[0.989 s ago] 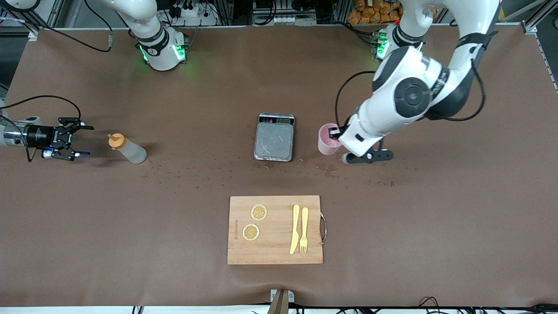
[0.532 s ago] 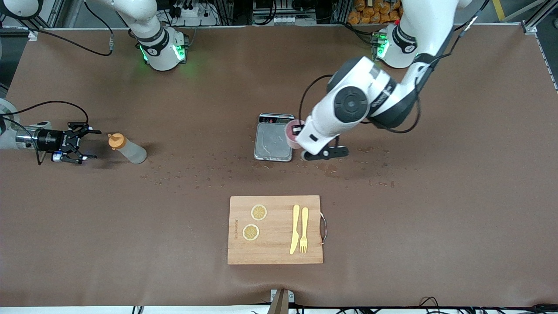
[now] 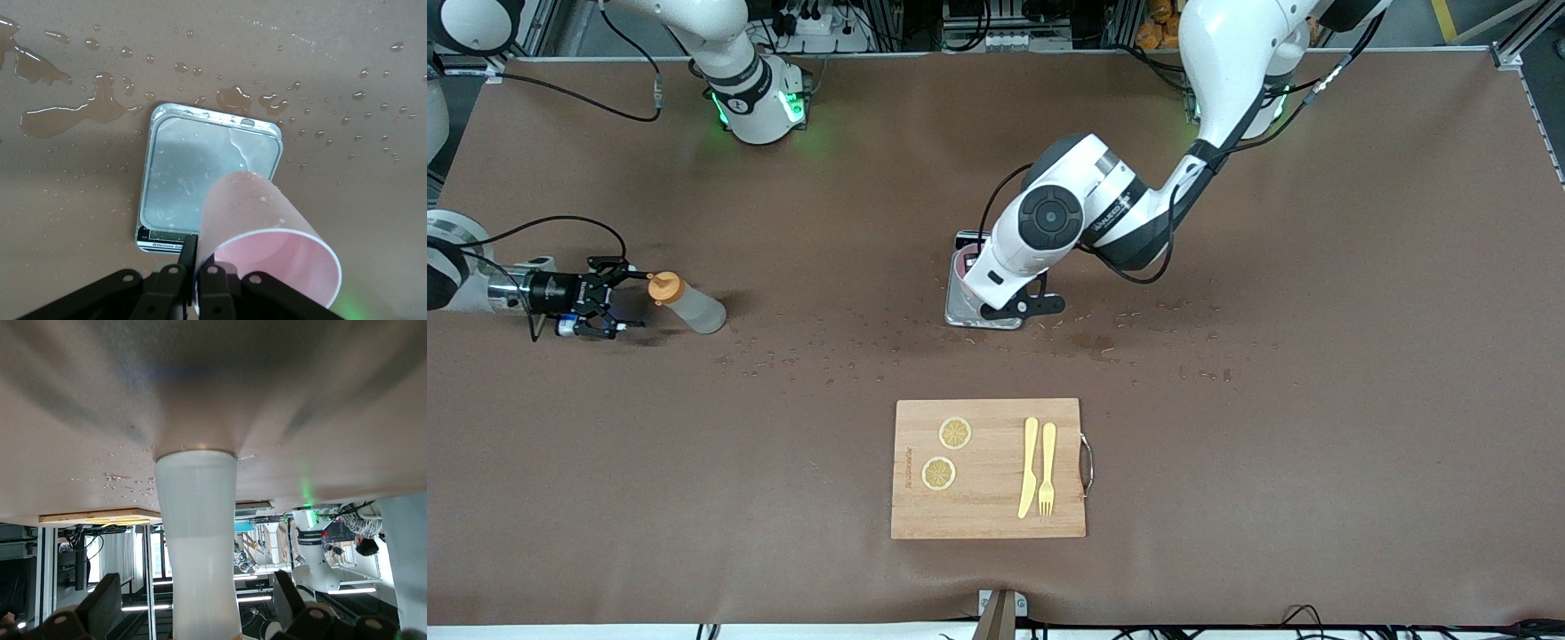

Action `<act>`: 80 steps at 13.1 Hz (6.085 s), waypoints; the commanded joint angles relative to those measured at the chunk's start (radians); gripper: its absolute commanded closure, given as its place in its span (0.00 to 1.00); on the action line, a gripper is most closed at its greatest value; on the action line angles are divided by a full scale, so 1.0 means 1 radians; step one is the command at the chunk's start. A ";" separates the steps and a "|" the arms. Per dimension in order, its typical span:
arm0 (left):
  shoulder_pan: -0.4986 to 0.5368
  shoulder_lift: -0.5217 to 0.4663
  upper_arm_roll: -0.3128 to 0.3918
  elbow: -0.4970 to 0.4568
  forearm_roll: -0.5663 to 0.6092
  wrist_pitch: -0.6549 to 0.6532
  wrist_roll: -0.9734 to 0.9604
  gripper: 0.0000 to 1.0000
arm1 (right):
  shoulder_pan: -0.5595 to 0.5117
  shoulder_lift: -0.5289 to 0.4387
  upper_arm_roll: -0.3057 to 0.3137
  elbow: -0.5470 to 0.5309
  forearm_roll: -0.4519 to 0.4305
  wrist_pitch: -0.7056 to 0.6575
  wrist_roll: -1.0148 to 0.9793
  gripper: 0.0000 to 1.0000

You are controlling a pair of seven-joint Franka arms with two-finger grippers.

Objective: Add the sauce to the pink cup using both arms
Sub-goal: 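Carry the pink cup onto the scale while the right gripper grasps the bottle, then release the cup on the scale while the right gripper lifts the bottle, then move the inverted bottle with the right gripper over the pink cup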

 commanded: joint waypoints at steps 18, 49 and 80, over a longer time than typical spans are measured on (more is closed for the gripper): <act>-0.057 0.130 0.018 0.021 0.071 0.010 -0.005 1.00 | 0.127 -0.027 0.004 -0.127 0.106 0.107 -0.064 0.00; 0.242 -0.307 0.017 0.023 0.185 -0.222 0.111 0.00 | 0.318 -0.350 -0.002 -0.063 -0.045 0.163 0.343 0.42; 0.386 -0.692 0.330 -0.045 0.100 -0.631 0.834 0.00 | 1.096 -0.544 0.005 -0.055 -0.703 0.398 1.584 0.65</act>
